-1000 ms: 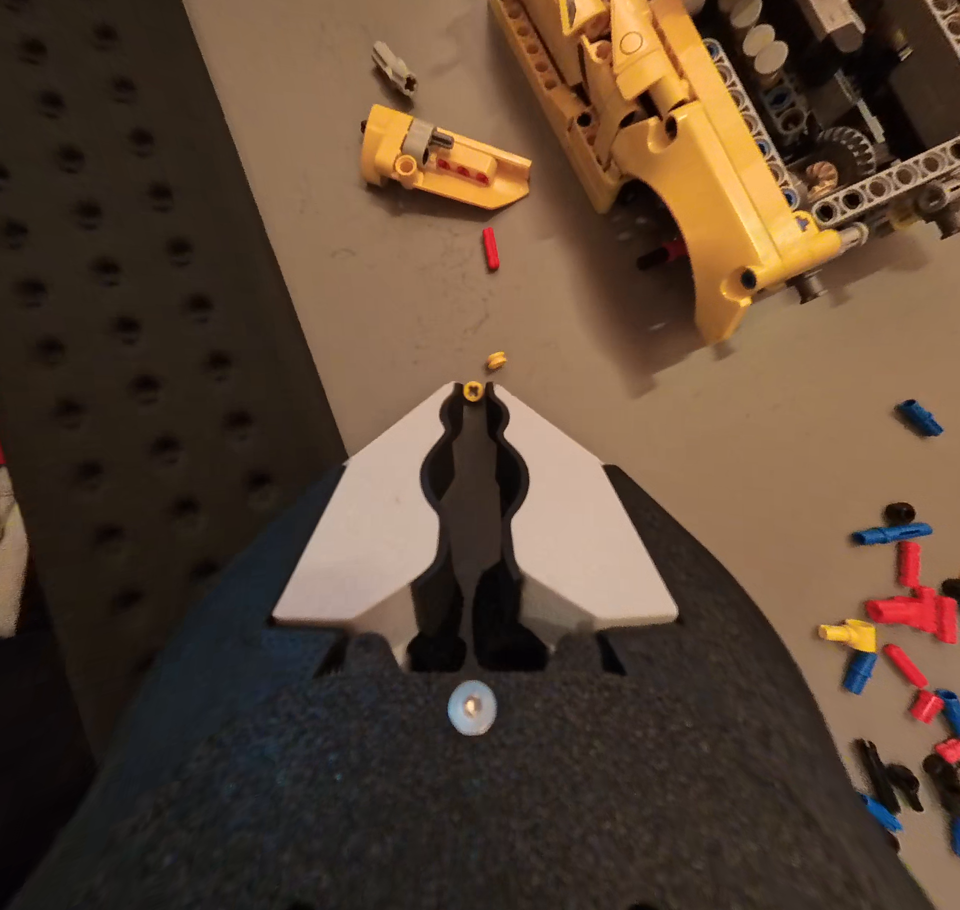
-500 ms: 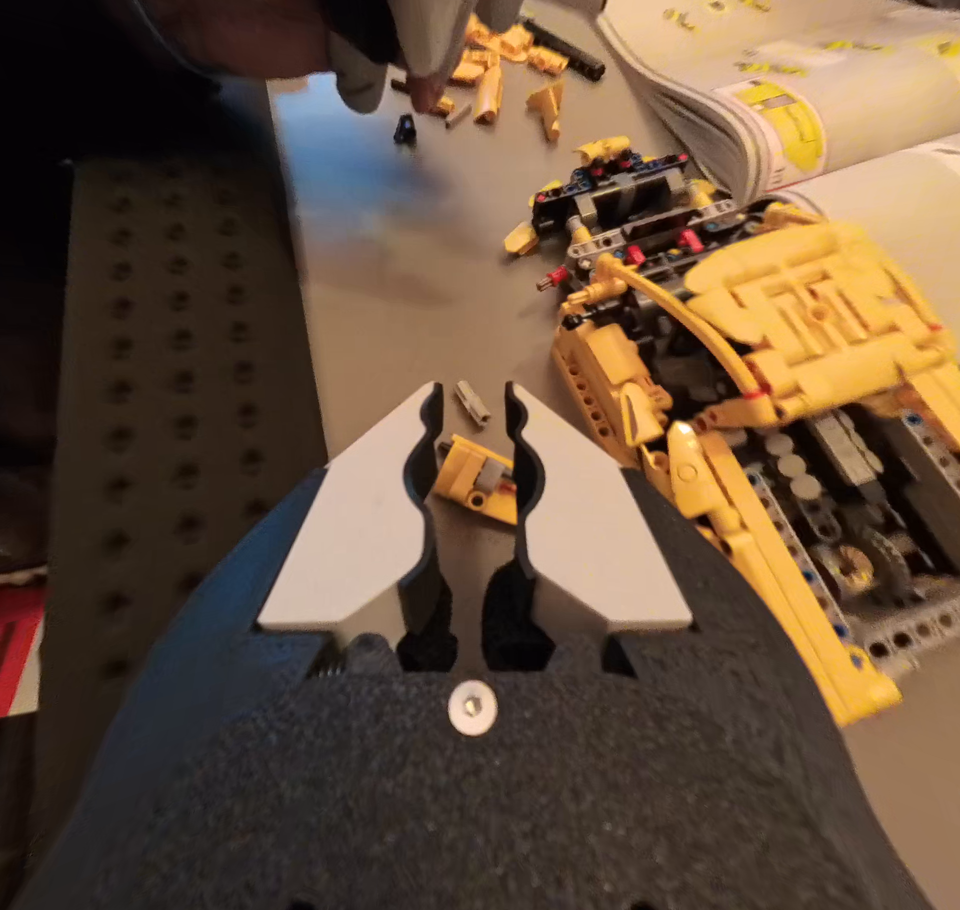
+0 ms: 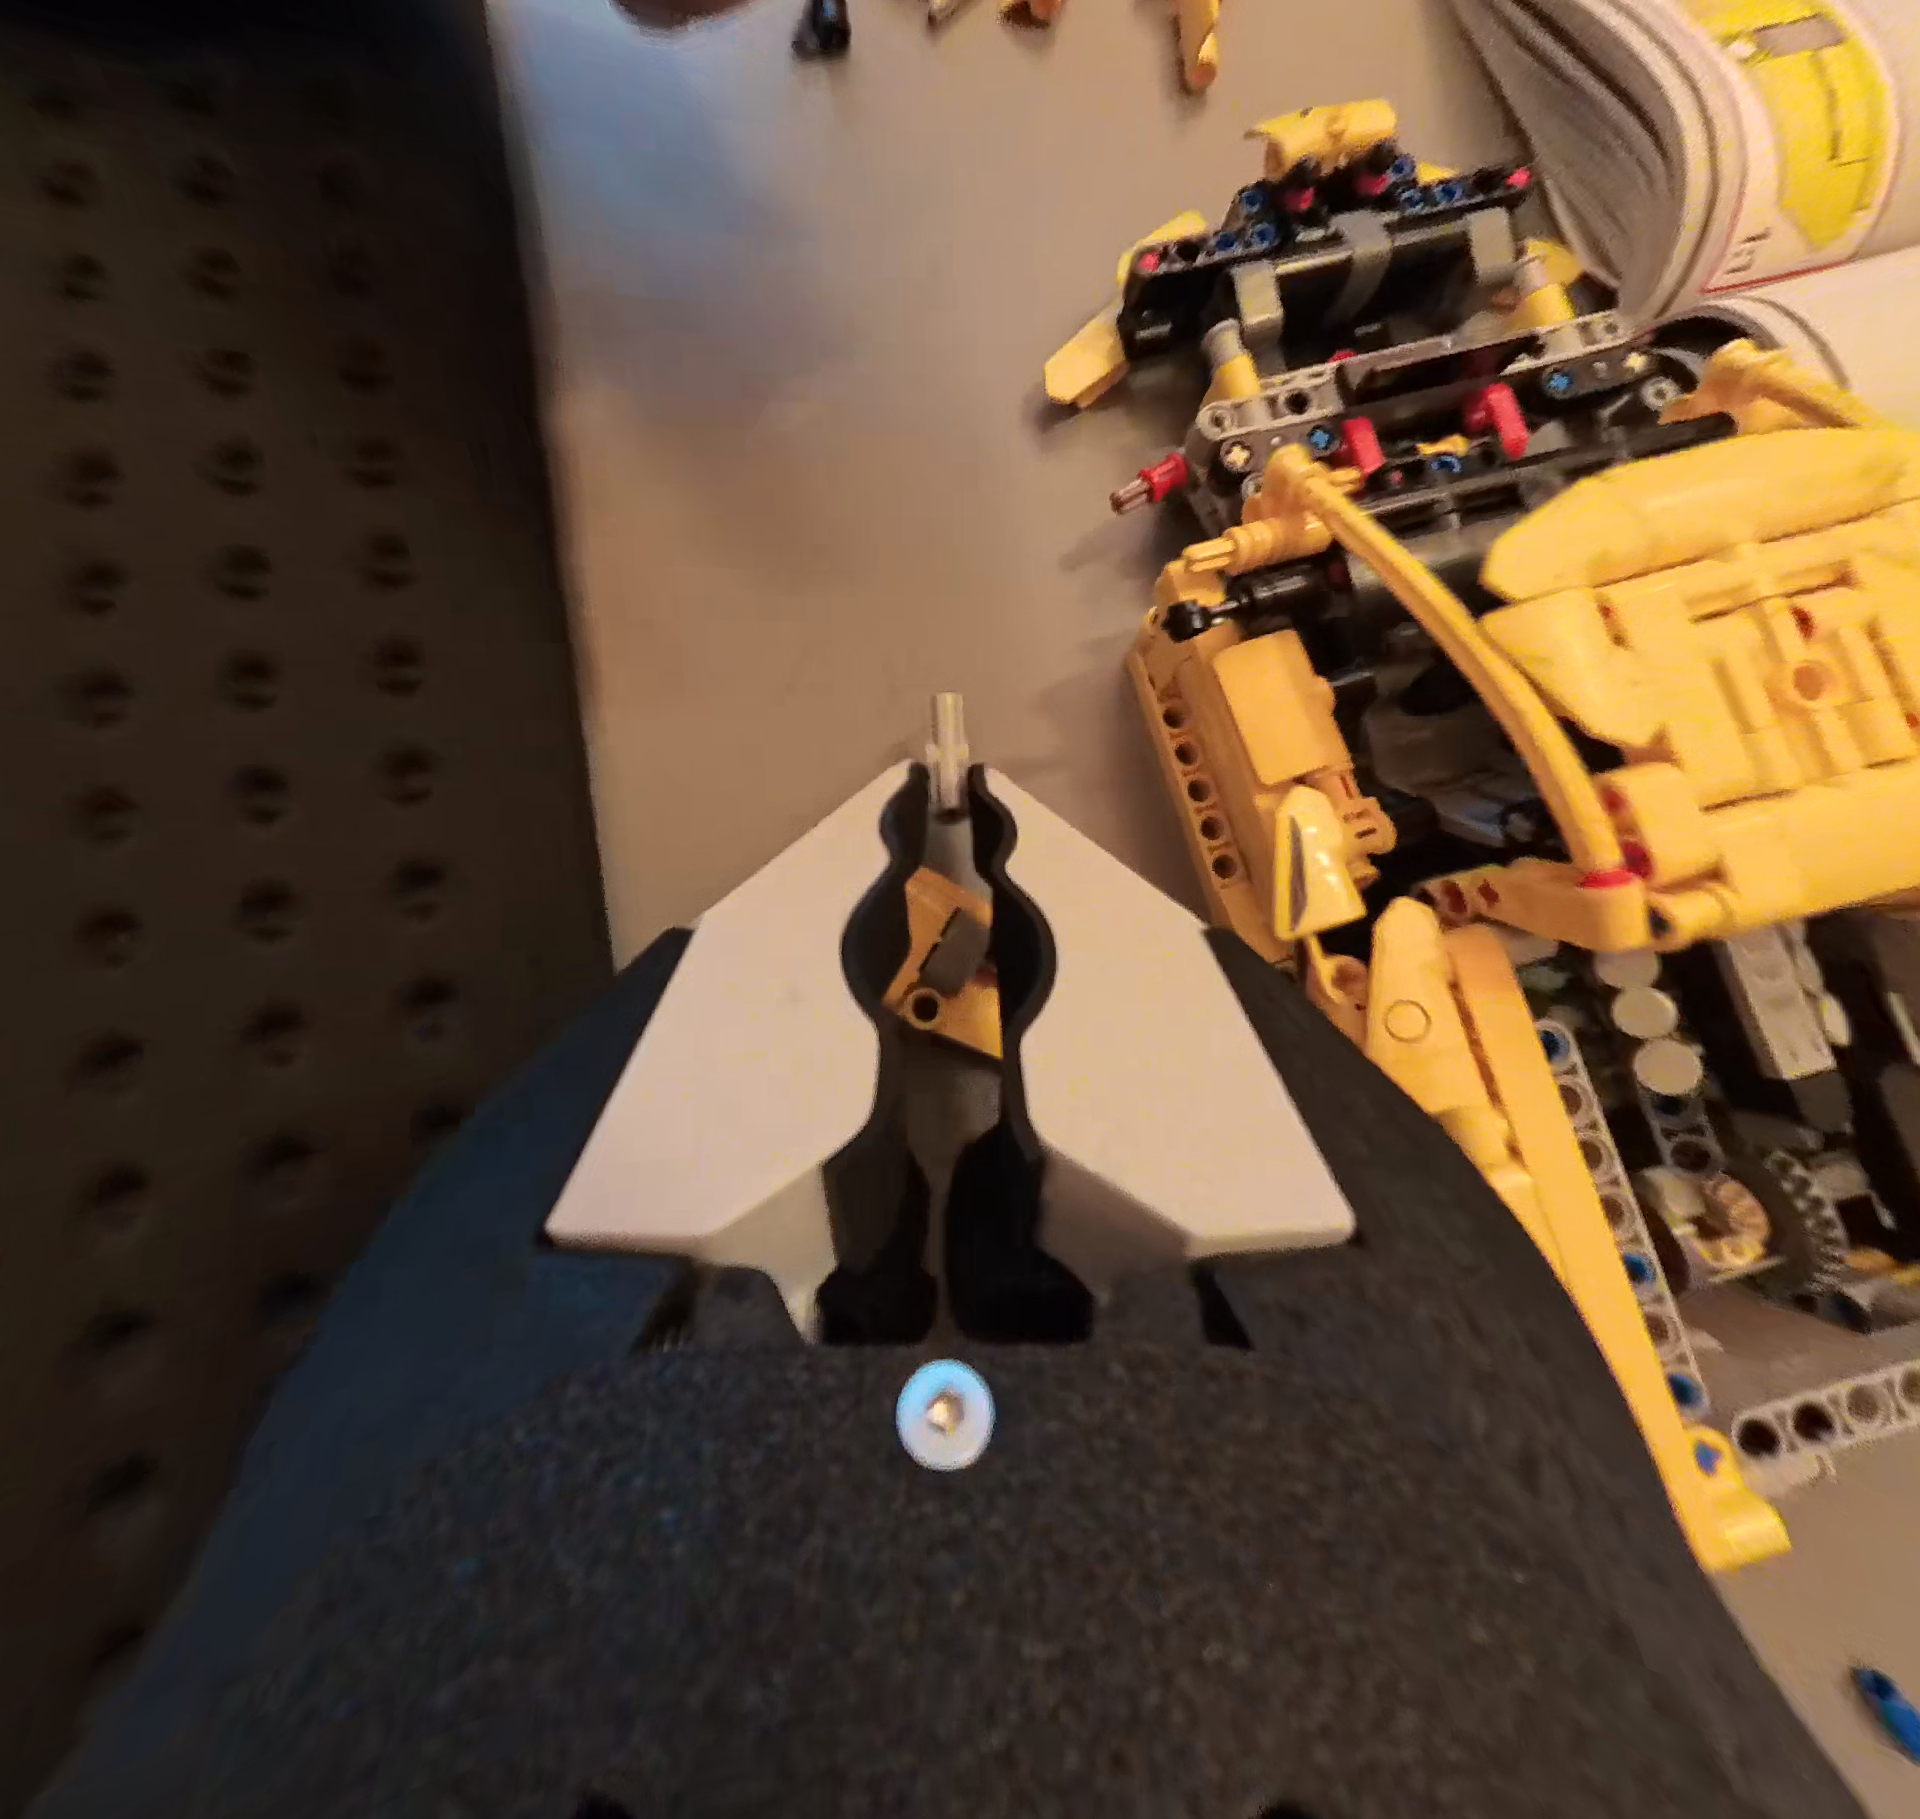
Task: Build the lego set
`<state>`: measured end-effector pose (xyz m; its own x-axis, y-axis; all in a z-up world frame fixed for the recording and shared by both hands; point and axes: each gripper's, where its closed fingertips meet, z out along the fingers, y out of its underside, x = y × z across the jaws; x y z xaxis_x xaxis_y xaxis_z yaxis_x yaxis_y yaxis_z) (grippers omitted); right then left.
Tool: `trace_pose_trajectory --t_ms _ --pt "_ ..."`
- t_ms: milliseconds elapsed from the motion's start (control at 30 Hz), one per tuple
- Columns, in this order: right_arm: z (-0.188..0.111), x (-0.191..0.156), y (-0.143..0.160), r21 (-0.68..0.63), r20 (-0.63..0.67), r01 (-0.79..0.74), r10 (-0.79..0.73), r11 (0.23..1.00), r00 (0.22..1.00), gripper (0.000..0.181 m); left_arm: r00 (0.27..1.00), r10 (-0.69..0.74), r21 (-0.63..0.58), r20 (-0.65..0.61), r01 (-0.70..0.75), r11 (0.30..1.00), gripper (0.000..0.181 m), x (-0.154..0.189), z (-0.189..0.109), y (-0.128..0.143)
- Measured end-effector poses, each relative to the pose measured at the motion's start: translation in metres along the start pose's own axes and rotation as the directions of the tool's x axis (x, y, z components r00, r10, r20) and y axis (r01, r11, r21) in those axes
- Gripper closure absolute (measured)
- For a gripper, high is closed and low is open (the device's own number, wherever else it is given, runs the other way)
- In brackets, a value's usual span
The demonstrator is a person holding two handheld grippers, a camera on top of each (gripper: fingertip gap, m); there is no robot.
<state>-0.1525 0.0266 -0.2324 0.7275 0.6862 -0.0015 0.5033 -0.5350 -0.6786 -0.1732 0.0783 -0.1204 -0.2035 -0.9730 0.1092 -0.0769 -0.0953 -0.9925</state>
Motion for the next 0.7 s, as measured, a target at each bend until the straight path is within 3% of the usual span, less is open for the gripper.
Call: trace_pose_trajectory --t_ms 67,133,233,333,400,467,700 --pt "-0.013 -0.004 -0.012 0.079 0.091 -0.095 0.088 0.992 0.992 0.174 0.99 0.084 -0.045 -0.11 -0.09 0.995 0.154 0.03 0.004 0.005" --pt "-0.031 -0.011 -0.025 0.146 0.242 -0.232 0.193 0.962 0.951 0.174 0.955 0.2 -0.177 -0.22 -0.241 0.954 0.153 0.059 0.006 0.021" --pt "-0.06 -0.027 -0.042 0.157 0.526 -0.455 0.316 0.877 0.79 0.175 0.862 0.404 -0.23 -0.306 -0.478 0.848 0.152 0.086 0.011 0.029" --pt "-0.081 -0.045 -0.047 0.071 0.714 -0.56 0.35 0.826 0.607 0.175 0.799 0.547 -0.176 -0.248 -0.593 0.786 0.153 0.094 0.022 0.014" --pt "-0.091 -0.057 -0.049 0.055 0.773 -0.557 0.318 0.829 0.549 0.175 0.757 0.607 -0.158 -0.243 -0.648 0.745 0.153 0.099 0.028 0.011" --pt "-0.101 -0.067 -0.052 0.058 0.817 -0.545 0.274 0.836 0.507 0.175 0.722 0.61 -0.184 -0.326 -0.681 0.709 0.154 0.107 0.03 0.022" --pt "-0.108 -0.077 -0.043 0.015 0.83 -0.5 0.269 0.866 0.49 0.175 0.753 0.482 -0.117 -0.448 -0.584 0.803 0.166 0.132 0.036 0.013"
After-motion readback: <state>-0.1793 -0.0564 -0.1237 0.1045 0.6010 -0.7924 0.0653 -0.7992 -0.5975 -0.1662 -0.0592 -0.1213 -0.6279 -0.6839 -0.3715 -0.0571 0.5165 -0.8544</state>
